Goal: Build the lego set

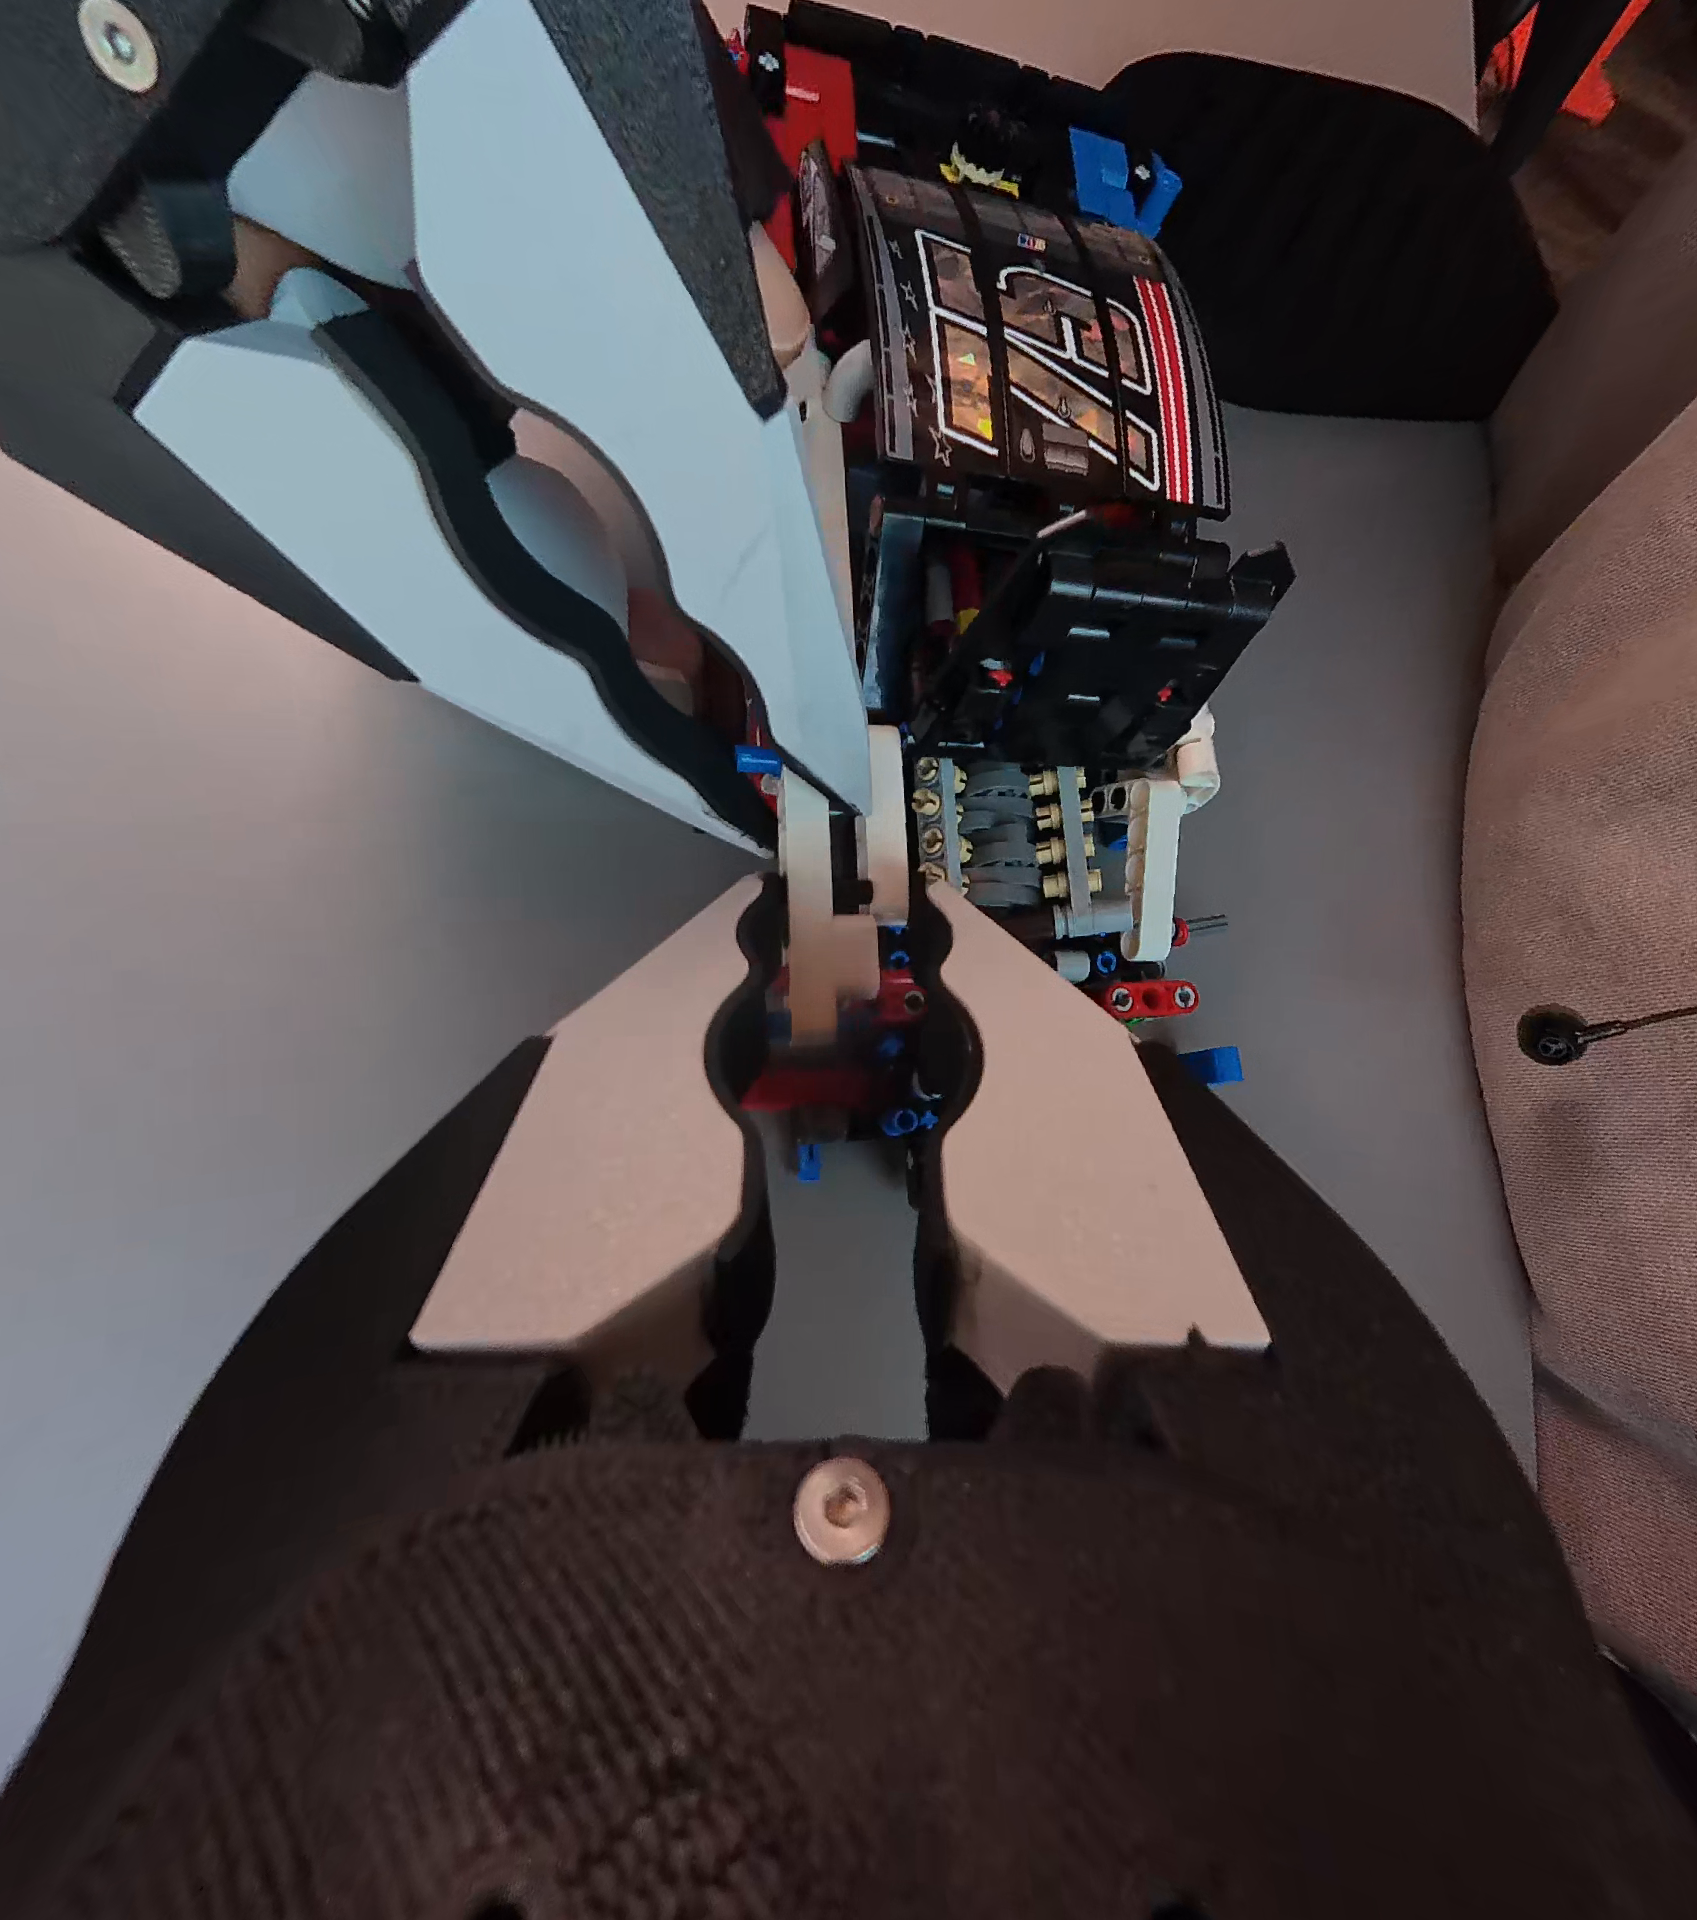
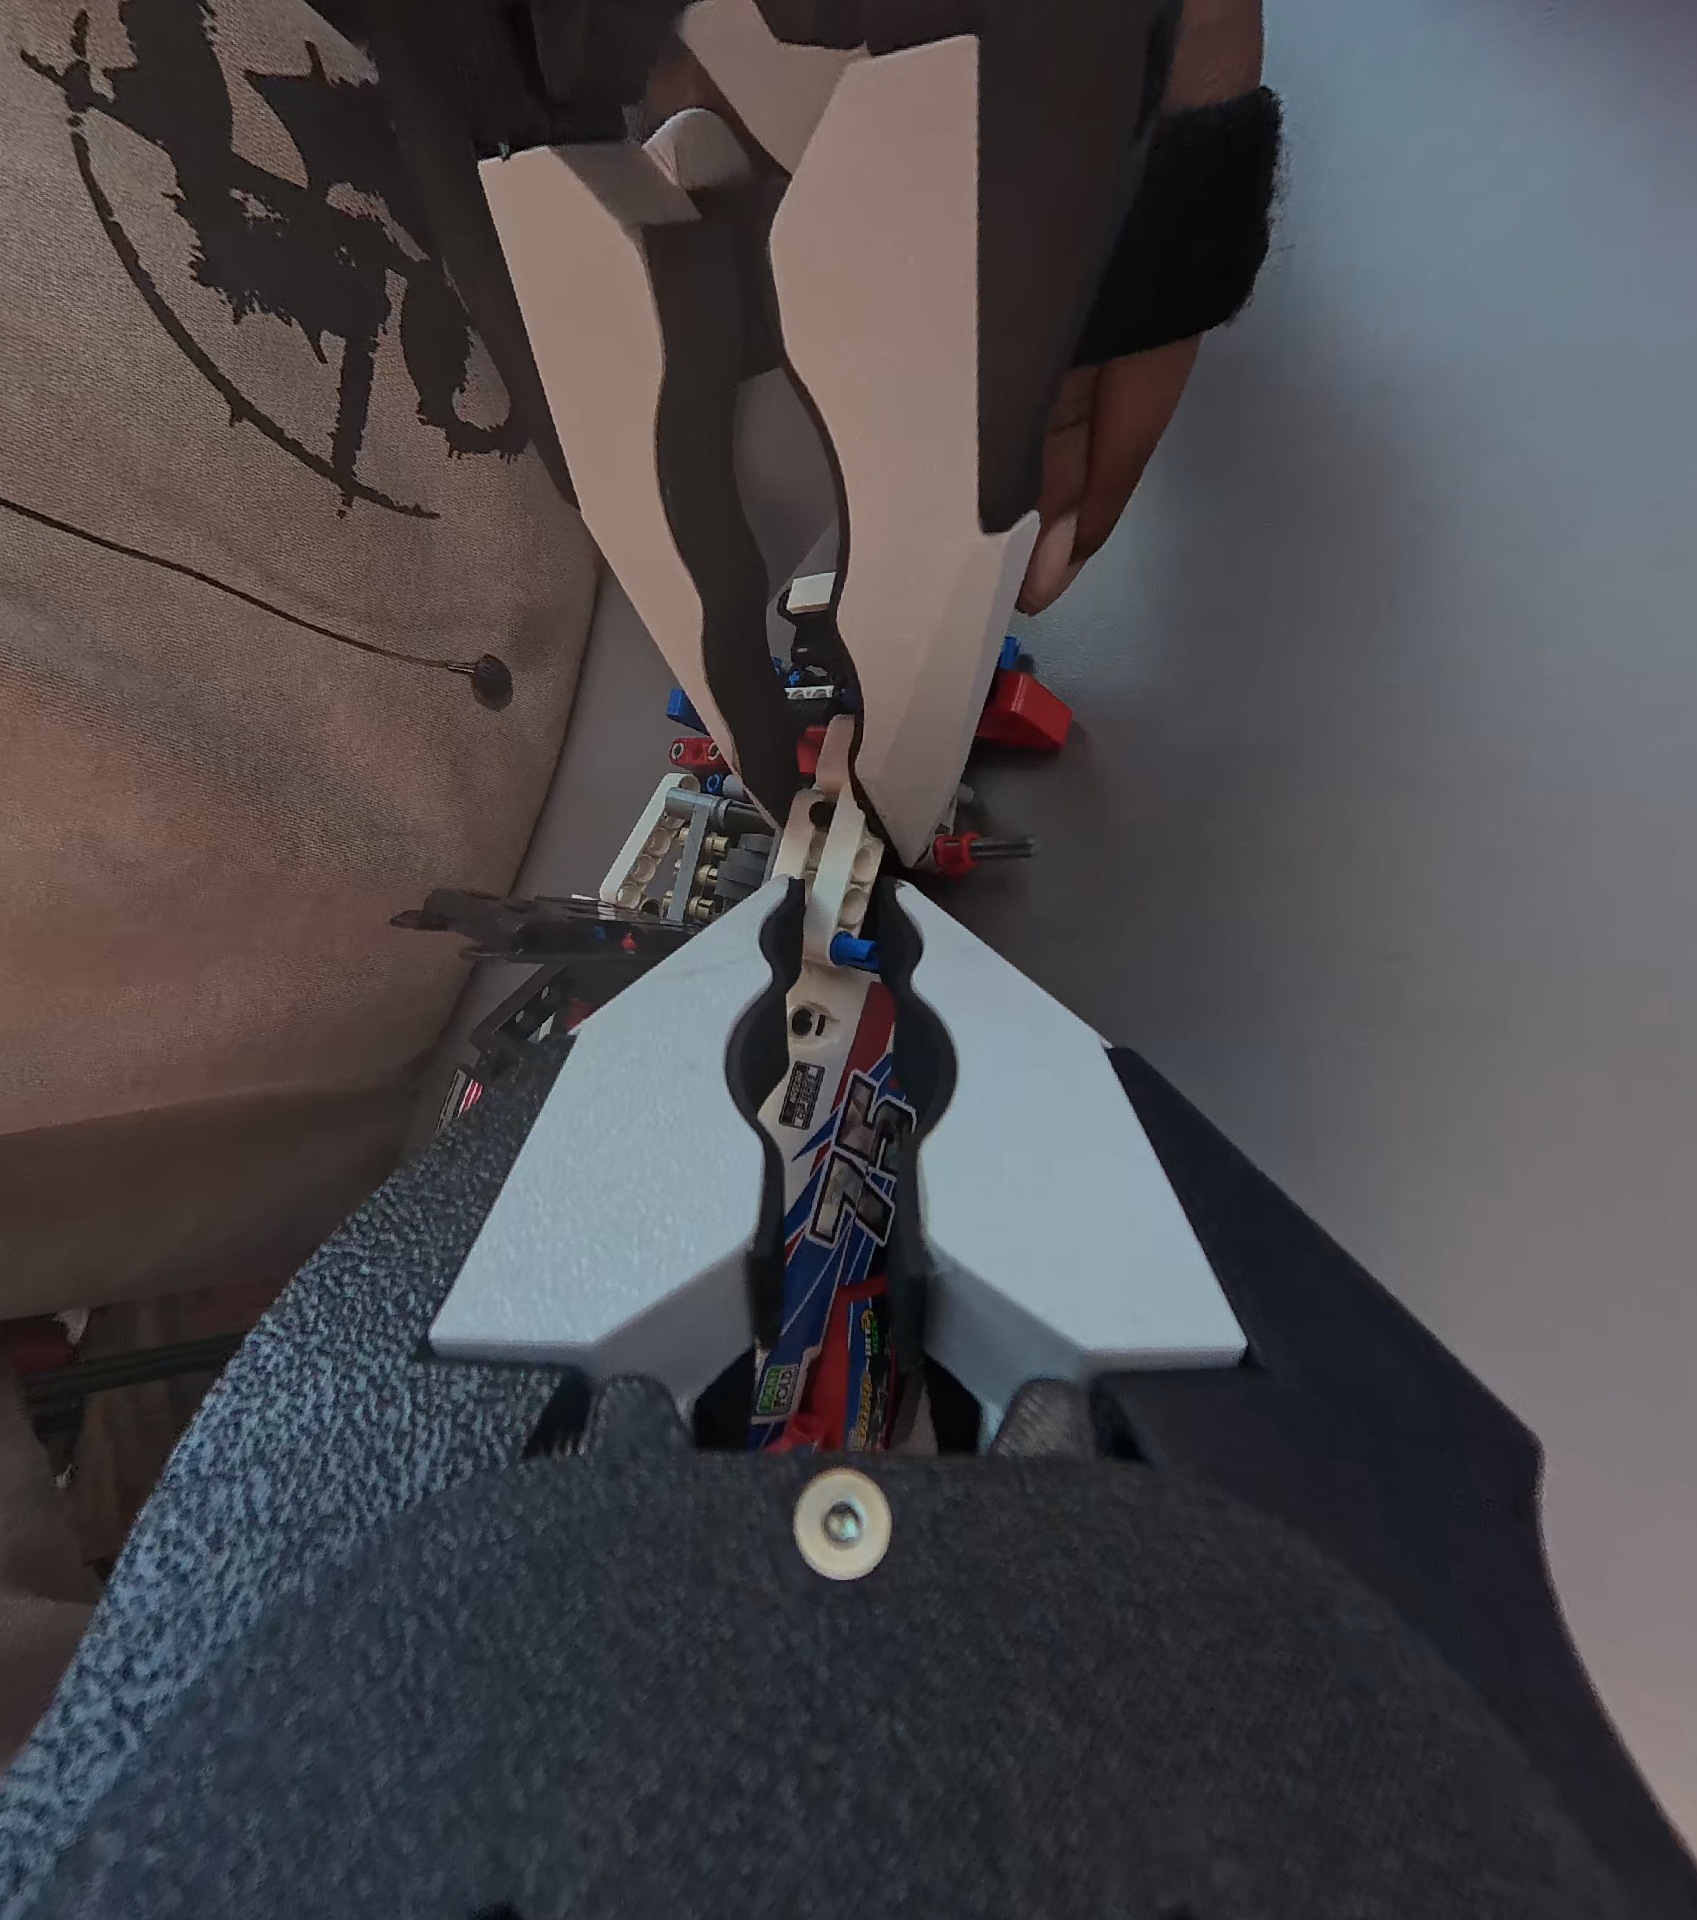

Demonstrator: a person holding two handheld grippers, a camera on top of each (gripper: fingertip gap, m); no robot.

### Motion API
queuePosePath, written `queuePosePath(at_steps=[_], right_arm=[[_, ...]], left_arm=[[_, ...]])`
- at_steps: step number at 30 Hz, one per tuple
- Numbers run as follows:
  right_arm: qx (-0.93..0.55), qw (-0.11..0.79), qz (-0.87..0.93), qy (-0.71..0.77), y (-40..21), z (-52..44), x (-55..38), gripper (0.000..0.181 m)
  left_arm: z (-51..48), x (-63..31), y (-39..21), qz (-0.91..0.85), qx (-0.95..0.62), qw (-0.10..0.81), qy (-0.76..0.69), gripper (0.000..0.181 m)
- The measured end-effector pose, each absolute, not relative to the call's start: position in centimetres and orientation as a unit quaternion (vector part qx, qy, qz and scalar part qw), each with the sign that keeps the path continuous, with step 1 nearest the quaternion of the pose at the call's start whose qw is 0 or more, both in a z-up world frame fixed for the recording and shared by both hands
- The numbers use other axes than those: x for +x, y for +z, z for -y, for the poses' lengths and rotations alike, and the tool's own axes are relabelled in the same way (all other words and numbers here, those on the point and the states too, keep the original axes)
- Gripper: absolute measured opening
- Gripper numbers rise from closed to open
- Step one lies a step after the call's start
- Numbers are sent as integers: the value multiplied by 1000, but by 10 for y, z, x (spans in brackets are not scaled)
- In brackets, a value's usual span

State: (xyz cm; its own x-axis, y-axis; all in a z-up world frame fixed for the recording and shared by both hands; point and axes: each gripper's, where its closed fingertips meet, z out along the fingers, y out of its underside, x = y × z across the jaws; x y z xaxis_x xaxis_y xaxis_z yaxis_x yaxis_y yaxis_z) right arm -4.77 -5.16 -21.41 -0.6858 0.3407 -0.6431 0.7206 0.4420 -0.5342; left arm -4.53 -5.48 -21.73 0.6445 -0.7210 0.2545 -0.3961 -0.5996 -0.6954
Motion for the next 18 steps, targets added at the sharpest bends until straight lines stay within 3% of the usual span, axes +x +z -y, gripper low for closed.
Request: queuePosePath(at_steps=[1,11,18], right_arm=[[323,225,-820,-416,-214,52,-48,12],[331,169,-837,-402,-214,50,-50,15],[340,62,-855,-387,-194,36,-65,25]], left_arm=[[55,-45,-217,-329,-855,303,-261,22],[55,-46,-218,-348,-862,285,-234,22],[55,-46,-218,-349,-864,282,-228,22]])
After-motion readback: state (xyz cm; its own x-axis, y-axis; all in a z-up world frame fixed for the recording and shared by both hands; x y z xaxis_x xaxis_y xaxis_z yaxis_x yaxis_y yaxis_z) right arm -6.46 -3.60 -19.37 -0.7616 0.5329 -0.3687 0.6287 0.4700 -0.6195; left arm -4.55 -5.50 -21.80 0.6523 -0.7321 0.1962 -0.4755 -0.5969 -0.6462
